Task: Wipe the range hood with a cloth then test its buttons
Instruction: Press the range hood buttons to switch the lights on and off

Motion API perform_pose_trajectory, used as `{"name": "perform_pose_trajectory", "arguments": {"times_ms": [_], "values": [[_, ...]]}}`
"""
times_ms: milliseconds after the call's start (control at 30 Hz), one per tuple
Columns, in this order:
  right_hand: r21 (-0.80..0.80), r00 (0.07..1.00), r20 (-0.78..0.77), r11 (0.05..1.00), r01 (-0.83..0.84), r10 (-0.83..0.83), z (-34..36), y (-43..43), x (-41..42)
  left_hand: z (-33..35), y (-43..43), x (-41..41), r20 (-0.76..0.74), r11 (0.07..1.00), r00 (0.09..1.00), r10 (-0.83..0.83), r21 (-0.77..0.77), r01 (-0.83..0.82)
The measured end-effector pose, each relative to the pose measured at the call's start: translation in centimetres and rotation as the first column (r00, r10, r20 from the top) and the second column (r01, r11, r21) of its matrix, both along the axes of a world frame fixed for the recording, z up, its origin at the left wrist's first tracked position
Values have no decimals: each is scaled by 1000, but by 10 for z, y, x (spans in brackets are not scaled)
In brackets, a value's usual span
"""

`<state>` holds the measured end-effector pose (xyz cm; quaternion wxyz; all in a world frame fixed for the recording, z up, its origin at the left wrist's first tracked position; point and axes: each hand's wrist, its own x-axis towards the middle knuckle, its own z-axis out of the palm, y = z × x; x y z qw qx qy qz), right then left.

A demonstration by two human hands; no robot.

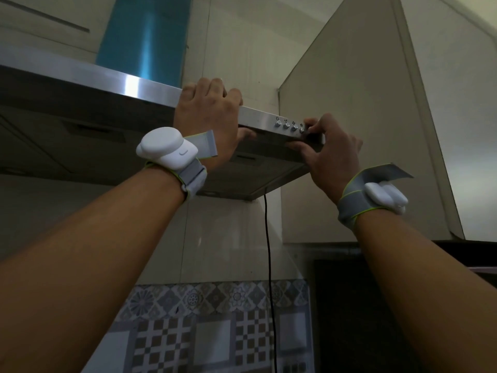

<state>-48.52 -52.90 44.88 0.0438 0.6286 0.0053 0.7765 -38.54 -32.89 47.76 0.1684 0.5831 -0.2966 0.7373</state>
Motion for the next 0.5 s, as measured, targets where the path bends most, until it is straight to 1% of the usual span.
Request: {"name": "perform_pose_trajectory", "arguments": {"times_ms": [500], "values": [[4, 1000, -2, 1000, -9, 9, -1, 1, 0, -1, 2, -2, -6, 1000, 1000, 5, 5, -5]]}}
